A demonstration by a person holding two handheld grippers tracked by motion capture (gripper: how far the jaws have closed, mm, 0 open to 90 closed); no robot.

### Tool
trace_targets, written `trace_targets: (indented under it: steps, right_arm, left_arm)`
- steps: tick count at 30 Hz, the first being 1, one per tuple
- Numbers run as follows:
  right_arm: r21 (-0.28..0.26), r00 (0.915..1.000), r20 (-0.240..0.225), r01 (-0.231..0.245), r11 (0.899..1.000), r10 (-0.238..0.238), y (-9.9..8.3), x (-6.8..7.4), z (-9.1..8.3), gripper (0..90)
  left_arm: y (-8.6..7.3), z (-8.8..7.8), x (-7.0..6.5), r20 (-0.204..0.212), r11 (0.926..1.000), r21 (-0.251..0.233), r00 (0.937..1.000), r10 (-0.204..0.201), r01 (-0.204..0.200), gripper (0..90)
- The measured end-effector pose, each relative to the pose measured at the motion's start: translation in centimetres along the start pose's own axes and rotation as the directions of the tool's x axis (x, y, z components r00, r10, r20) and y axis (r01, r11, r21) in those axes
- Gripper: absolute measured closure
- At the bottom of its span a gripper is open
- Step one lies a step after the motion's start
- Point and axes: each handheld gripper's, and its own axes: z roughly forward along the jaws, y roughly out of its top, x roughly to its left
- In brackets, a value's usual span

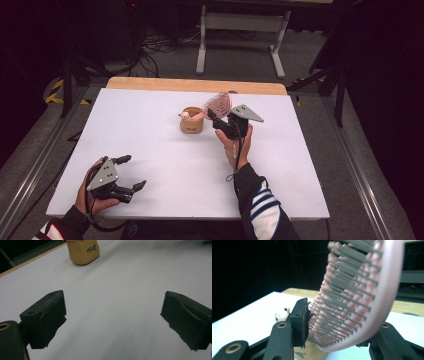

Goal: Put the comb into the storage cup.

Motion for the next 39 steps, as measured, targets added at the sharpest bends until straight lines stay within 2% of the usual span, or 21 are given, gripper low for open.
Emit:
trace_targets:
  steps: [6, 10, 13, 20, 23, 29, 35, 39]
  right_arm:
    - [0.015, 0.9998, 0.013, 0.014, 1.0, -0.014, -0.09, 0.02, -0.03, 52.1]
    - [0.031, 0.9965, 0.042, 0.071, 0.997, -0.073, 0.09, 0.23, -0.01, 47.1]
    - [0.033, 0.9971, 0.035, 0.066, 0.997, -0.067, 0.13, 0.23, -0.04, 46.3]
    - [0.051, 0.9968, 0.037, 0.069, 0.996, -0.071, 0.15, 0.45, 0.07, 35.2]
    - [0.063, 0.9976, 0.023, 0.064, 0.996, -0.065, 0.21, 0.42, 0.14, 32.7]
    - [0.078, 0.9963, 0.035, 0.076, 0.994, -0.079, 0.35, 0.51, 0.17, 28.5]
    - [0.099, 0.9911, 0.075, 0.103, 0.99, -0.11, 0.37, 0.85, 0.34, 17.5]
    - [0.099, 0.991, 0.085, 0.096, 0.991, -0.104, 0.33, 0.89, 0.45, 10.7]
  left_arm:
    - [-0.03, 0.06, 0.03, -0.006, 0.9999, 0.011, 1.0, 0.004, -0.004, 7.0]
    - [-0.01, 0.04, 0.04, -0.008, 1.0, 0.008, 1.0, 0.002, -0.002, 7.0]
    - [-0.02, 0.04, 0.08, -0.011, 0.9999, 0.013, 0.9999, 0.002, -0.002, 7.2]
    - [-0.01, 0.09, 0.02, -0.011, 0.9999, 0.013, 0.9999, -0.001, 0.001, 7.1]
    - [-0.01, 0.09, 0.08, -0.014, 0.9999, 0.013, 0.9999, -0.001, 0.001, 7.2]
    - [-0.02, 0.12, 0.04, -0.014, 0.9999, 0.015, 0.9999, -0.001, 0.001, 7.2]
    - [-0.02, 0.13, 0.05, -0.014, 0.9999, 0.016, 0.9999, -0.002, 0.002, 7.3]
    - [-0.03, 0.12, 0.05, -0.013, 0.9999, 0.015, 0.9999, -0.004, 0.004, 7.3]
